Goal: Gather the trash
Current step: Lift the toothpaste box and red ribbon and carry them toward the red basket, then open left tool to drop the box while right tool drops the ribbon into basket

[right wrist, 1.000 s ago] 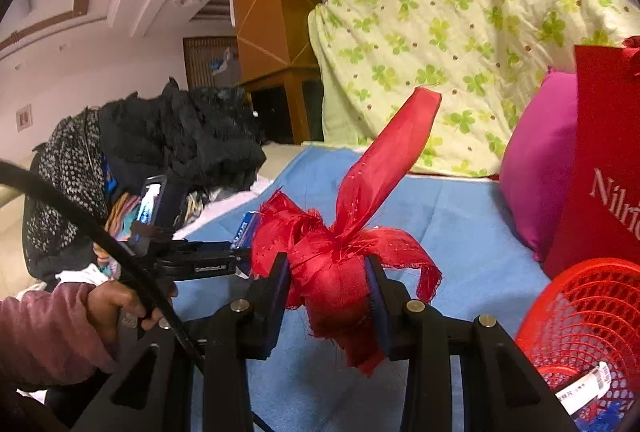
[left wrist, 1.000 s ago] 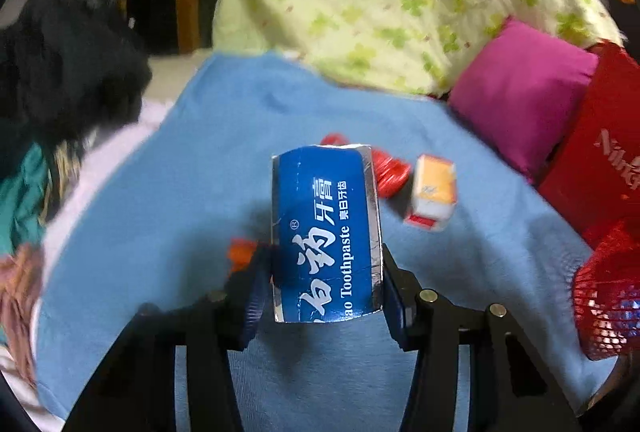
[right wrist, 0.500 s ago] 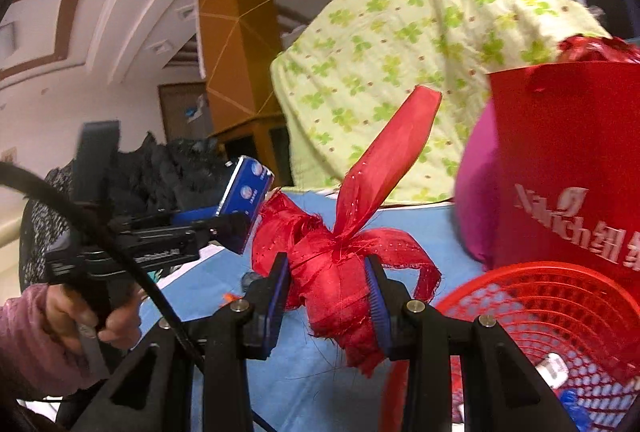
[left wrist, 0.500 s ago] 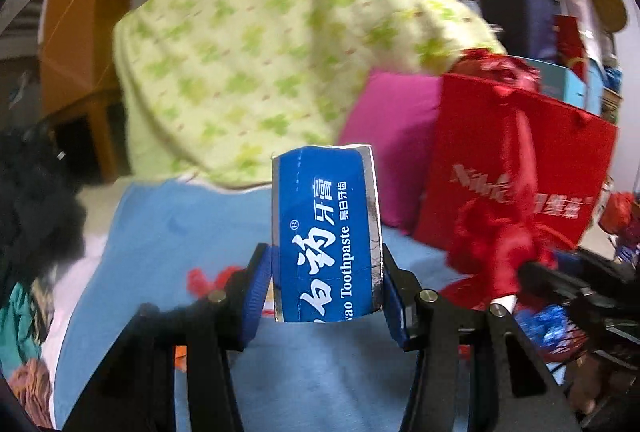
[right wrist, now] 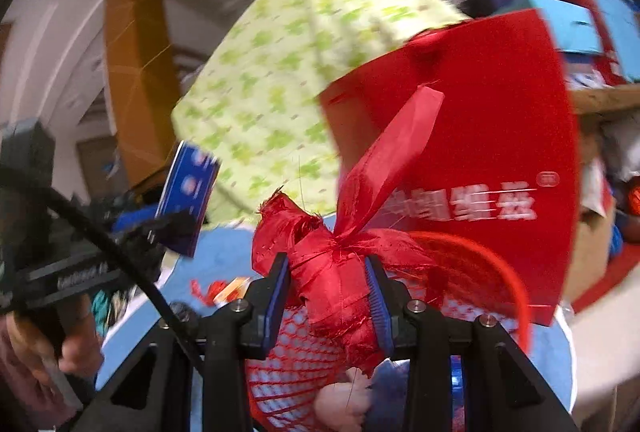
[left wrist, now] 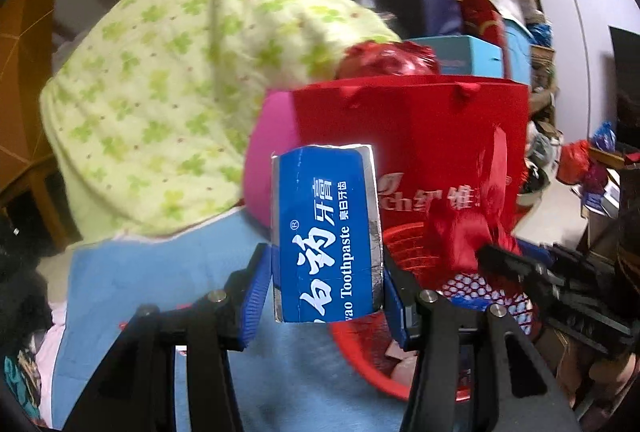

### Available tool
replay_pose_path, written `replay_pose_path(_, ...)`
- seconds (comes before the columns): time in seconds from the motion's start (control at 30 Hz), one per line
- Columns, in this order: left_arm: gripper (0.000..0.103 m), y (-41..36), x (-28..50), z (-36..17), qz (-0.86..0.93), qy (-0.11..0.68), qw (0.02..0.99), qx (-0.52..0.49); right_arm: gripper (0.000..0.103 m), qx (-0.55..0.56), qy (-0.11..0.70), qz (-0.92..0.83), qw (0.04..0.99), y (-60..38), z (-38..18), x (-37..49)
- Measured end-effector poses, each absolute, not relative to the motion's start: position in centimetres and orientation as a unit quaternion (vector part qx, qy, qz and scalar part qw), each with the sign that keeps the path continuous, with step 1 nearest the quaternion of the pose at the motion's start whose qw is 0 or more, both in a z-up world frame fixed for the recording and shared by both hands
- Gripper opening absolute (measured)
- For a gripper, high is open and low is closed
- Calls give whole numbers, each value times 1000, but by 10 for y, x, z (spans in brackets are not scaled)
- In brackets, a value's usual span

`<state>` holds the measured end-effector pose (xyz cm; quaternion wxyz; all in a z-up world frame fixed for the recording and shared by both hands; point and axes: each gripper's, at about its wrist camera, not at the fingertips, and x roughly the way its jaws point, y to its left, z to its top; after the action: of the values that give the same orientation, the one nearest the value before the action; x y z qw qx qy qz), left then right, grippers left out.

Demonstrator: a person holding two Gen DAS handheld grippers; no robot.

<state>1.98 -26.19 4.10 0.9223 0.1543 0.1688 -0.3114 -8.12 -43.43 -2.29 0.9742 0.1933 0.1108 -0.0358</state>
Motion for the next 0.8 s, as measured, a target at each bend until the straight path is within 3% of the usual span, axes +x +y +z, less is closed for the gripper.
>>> replay_pose_path(0.8, 53, -288, 35, 6, -373, 269, 881, 113, 43, 289, 134, -59, 946, -473, -34, -61)
